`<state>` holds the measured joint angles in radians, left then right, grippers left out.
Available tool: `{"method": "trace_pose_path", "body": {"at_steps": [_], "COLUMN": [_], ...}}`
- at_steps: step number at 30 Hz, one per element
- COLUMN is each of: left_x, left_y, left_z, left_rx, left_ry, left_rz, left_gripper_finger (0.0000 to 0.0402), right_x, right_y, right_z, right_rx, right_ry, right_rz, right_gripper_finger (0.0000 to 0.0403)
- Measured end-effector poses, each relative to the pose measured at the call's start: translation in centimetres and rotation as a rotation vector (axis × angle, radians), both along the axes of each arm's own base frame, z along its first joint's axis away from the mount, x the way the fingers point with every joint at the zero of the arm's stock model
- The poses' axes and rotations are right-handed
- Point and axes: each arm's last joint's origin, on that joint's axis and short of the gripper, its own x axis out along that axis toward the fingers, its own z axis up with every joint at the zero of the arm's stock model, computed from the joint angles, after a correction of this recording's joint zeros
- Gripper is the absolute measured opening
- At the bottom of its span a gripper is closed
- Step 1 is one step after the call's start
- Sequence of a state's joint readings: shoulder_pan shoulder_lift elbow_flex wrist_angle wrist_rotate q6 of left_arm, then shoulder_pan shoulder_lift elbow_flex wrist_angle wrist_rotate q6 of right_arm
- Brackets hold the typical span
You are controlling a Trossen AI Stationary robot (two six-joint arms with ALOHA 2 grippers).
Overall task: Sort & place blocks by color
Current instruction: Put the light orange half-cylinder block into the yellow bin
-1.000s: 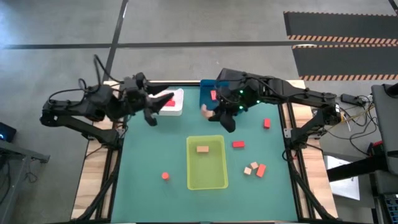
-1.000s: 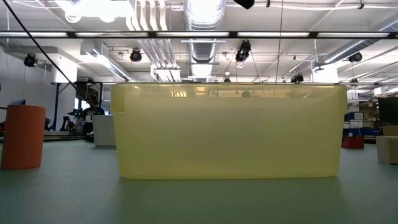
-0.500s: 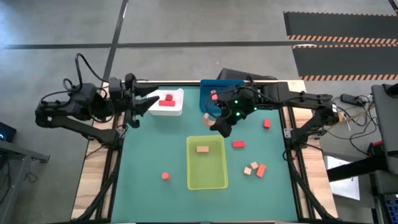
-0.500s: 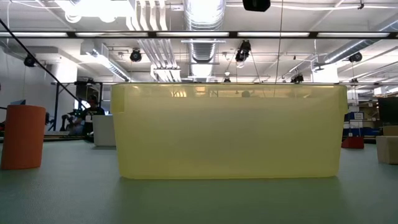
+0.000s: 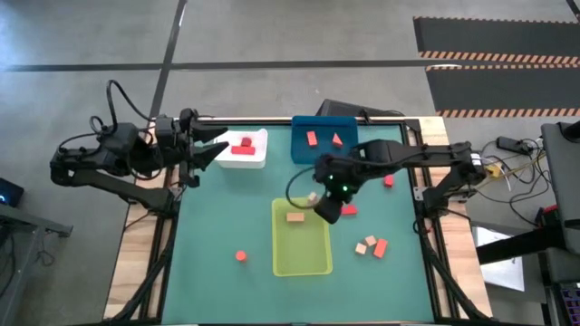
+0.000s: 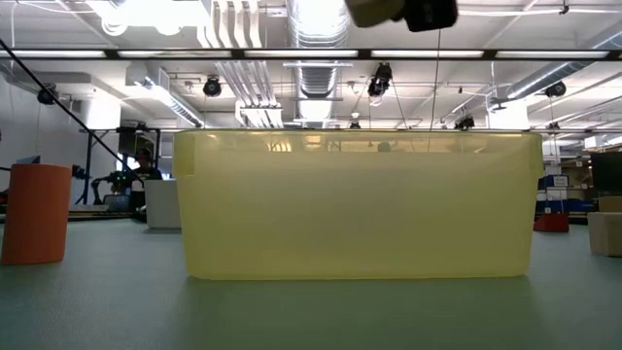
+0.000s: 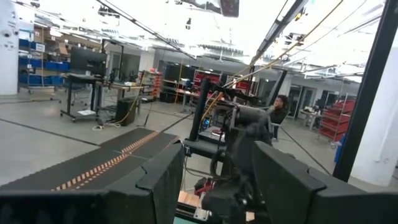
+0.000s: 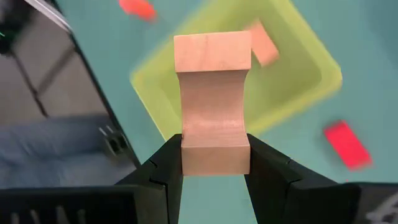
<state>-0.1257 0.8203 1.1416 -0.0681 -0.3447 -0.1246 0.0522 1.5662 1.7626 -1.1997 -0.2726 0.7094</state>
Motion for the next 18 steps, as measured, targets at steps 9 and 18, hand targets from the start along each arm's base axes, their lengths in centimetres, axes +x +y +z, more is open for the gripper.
{"method": "trace_pose_path", "body": {"at_steps": [9, 18], "left_x": [0.4, 1.0], "left_y": [-0.1, 0.0], "left_z": [-1.0, -1.8], "left_rx": [0.004, 0.001], "left_ry": [0.031, 0.064], "left_rz": [0.0, 0.034], "left_gripper_finger": [0.0176, 0.0176], "right_x": [0.5, 4.6], "right_y": [1.9, 3.2], "right_z": [-2.6, -7.1], "right_rx": [-0.023, -0.05], "right_ry": [0.172, 0.178], "right_rz": [0.077, 0.137], "right_gripper_finger": [0.0121, 0.0121]}}
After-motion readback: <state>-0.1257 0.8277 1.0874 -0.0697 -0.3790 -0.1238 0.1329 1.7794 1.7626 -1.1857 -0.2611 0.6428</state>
